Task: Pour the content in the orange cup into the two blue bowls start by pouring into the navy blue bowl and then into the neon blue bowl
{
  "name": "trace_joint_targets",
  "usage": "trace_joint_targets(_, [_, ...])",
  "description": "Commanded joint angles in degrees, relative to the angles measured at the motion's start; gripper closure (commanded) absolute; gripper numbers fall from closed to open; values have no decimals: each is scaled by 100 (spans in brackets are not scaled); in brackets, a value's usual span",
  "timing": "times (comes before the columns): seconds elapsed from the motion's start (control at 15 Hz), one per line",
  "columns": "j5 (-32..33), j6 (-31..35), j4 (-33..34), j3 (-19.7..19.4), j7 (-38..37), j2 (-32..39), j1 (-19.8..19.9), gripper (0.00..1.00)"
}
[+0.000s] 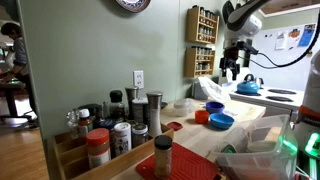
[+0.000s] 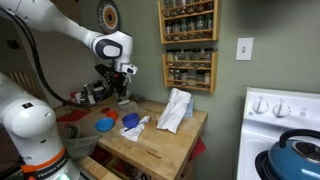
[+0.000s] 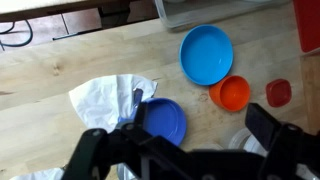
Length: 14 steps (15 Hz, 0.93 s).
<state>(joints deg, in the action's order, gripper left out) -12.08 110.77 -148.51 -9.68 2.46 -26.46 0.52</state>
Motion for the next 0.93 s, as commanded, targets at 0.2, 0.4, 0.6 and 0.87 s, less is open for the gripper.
trace_joint_targets(0.2, [-166, 17, 68, 311, 120, 202, -75, 0])
trace_joint_targets(0.4, [-166, 238, 120, 710, -82, 491, -242, 0])
trace_joint_targets(0.6, [-95, 1044, 127, 1197, -657, 888, -341, 0])
trace_joint_targets(0.87, [109, 1709, 267, 1573, -1078, 1497, -484, 0])
